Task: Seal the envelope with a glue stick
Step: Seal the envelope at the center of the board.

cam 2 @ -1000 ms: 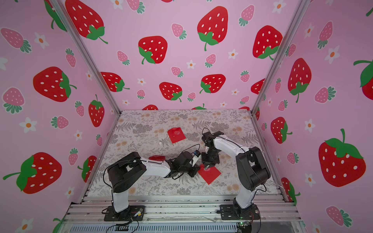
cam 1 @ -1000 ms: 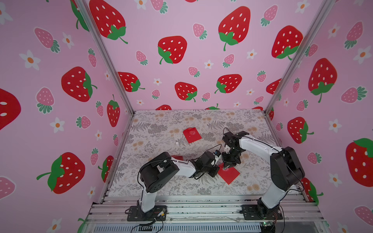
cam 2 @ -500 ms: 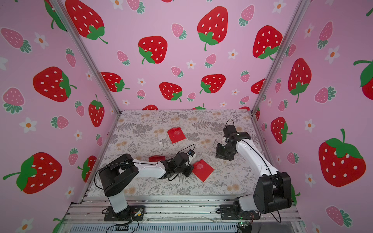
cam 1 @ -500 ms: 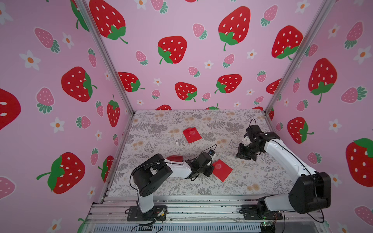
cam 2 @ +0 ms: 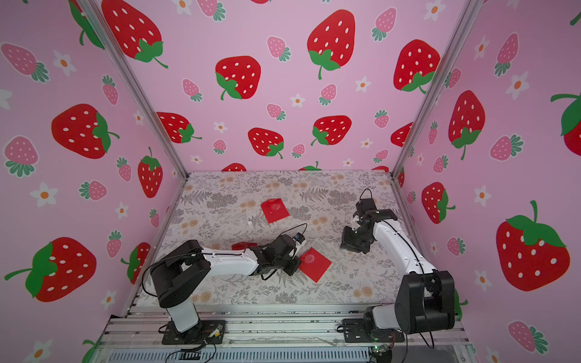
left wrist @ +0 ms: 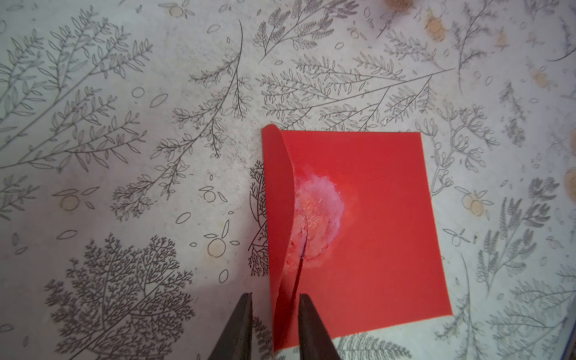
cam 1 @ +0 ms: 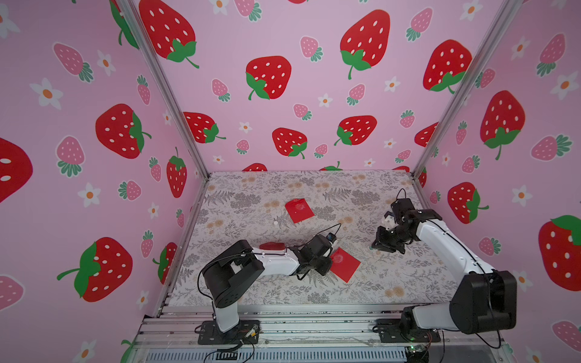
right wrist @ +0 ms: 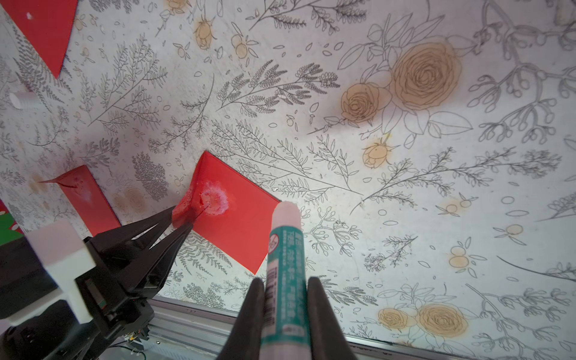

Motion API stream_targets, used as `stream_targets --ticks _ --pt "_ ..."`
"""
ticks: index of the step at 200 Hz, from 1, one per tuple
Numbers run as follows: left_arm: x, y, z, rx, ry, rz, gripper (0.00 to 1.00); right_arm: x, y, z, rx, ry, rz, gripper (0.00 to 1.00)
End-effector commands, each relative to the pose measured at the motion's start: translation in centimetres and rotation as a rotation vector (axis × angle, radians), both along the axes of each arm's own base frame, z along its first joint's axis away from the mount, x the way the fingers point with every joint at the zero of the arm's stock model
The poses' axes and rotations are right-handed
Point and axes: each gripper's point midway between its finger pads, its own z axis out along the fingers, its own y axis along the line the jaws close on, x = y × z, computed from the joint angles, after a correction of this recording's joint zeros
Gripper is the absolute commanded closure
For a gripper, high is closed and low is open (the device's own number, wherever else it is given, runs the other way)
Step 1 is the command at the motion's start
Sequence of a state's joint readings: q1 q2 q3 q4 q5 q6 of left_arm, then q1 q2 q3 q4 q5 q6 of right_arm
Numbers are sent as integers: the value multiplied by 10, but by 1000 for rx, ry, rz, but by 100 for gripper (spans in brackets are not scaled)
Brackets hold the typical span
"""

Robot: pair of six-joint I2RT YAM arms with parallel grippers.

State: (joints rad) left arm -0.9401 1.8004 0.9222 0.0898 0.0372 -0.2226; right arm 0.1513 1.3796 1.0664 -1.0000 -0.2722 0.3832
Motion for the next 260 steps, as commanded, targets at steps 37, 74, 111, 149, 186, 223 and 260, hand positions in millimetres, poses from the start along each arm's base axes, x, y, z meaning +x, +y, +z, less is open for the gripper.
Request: stream_targets --ticks 37,74,111,149,186,223,260 --pt "16 -18 8 38 -10 -40 74 -5 4 7 41 -34 15 100" --pt "22 -16 13 72 -25 -20 77 -6 5 8 52 -43 18 100" --pt "22 -16 15 73 -26 -22 78 -6 8 10 68 -48 22 100" --pt "24 -19 19 63 -28 -20 78 -6 9 11 71 -50 24 100" --pt "25 -23 25 46 -34 -23 78 -6 8 11 71 -51 24 100" --pt "26 -25 27 43 -39 -28 79 -7 9 12 72 -53 24 100" --pt "28 -27 28 47 -44 -35 81 -7 9 11 73 -50 27 100"
